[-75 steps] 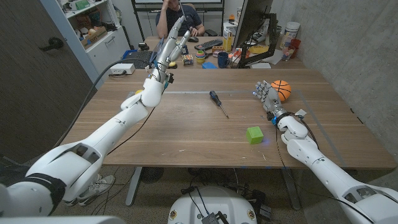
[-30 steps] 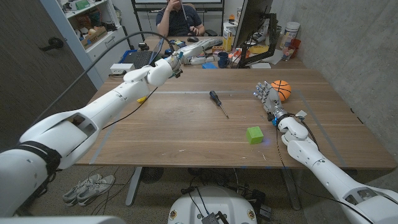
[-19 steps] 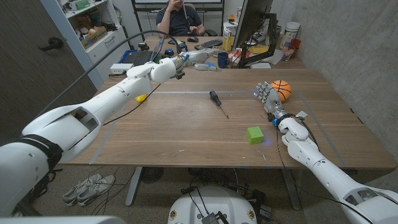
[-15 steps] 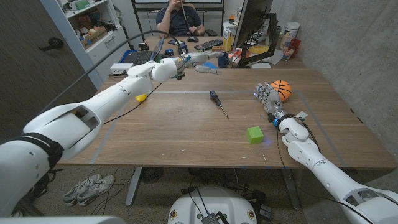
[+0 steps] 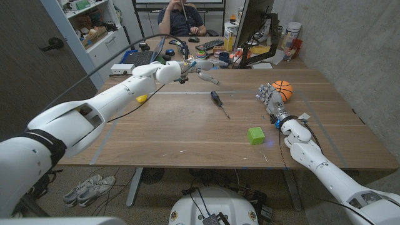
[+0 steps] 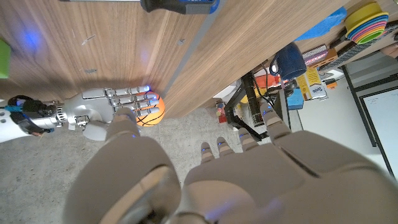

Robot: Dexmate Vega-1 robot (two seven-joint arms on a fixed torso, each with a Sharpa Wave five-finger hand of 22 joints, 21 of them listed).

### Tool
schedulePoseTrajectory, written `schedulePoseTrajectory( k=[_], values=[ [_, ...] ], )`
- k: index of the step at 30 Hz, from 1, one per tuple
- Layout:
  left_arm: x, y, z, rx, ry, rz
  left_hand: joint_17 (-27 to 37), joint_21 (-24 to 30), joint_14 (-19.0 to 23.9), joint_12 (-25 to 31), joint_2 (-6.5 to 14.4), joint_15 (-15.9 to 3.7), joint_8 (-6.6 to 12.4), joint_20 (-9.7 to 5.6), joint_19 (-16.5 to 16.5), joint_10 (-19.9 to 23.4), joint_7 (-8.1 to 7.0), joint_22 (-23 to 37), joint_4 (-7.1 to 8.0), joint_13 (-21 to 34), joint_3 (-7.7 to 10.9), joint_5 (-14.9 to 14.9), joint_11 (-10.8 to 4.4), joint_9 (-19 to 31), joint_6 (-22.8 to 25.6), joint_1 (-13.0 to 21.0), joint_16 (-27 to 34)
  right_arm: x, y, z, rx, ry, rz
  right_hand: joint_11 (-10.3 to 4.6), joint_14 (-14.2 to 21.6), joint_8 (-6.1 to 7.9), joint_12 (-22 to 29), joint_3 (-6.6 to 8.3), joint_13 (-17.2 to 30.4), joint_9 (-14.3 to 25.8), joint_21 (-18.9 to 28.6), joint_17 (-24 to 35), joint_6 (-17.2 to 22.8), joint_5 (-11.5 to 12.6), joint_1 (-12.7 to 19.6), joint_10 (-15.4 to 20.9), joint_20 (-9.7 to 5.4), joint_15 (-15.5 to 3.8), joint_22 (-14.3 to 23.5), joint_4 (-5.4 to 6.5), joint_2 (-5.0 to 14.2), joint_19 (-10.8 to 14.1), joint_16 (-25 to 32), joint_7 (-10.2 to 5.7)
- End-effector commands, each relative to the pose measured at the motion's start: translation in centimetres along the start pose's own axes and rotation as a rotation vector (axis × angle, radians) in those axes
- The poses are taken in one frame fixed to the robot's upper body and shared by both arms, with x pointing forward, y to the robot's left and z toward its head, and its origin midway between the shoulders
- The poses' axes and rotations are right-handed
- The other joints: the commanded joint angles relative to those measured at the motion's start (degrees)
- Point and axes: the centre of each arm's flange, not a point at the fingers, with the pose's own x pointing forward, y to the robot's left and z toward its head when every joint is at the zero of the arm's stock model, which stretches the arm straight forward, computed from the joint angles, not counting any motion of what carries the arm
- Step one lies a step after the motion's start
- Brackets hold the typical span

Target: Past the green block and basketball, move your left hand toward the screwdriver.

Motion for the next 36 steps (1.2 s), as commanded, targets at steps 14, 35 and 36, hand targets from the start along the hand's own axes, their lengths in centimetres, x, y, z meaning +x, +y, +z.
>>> schedulePoseTrajectory(
  k=[14, 35, 36],
  values=[
    [1.4, -2.3, 1.5, 0.107, 0.004, -0.136, -0.1, 0.2, 1.4, -0.3, -0.4, -3.93, 2.24, -2.17, 4.0, 0.0, 0.06, -0.1, -1.91, 0.0, -0.87, -0.4, -0.47, 0.1, -5.8, 8.2, 0.6, 0.1, -0.1, -0.3, 0.005, 0.006, 0.005, -0.02, 0.0, 0.41, 0.3, -0.38, 0.2, 0.1, -0.6, 0.3, 0.2, 0.5, -0.8, 0.6, -1.35, 0.17, 0.3, -0.07, 4.01, 0.3, -0.3, 0.51],
    [2.0, -3.8, 1.9, 0.172, 0.032, -0.224, -0.3, -0.3, 6.3, -0.2, 0.9, -7.67, 3.85, -4.79, 6.7, 6.2, -0.06, -0.2, -1.6, -0.1, -1.0, -0.4, -4.36, 0.1, 2.1, 15.0, 0.7, 0.1, -0.2, -0.5, 0.003, 0.009, 0.002, 0.21, 0.1, 0.41, 0.3, -0.62, 0.2, 0.1, -0.9, 0.3, 0.3, 0.5, -0.9, 0.7, -1.36, 0.2, 0.3, -0.07, 3.97, 0.4, -0.3, 0.87],
    [2.0, -3.9, 1.9, 0.169, 0.034, -0.227, -0.3, -0.3, 6.4, -0.2, 0.9, -7.69, 3.92, -4.75, 6.7, 6.4, -0.06, -0.2, -1.59, -0.1, -0.98, -0.4, -4.5, 0.1, 2.4, 15.2, 0.7, 0.1, -0.2, -0.5, 0.003, 0.009, 0.002, 0.23, 0.2, 0.41, 0.3, -0.63, 0.2, 0.1, -1.0, 0.3, 0.3, 0.5, -0.9, 0.7, -1.36, 0.21, 0.3, -0.08, 3.97, 0.4, -0.3, 0.9]
  ],
)
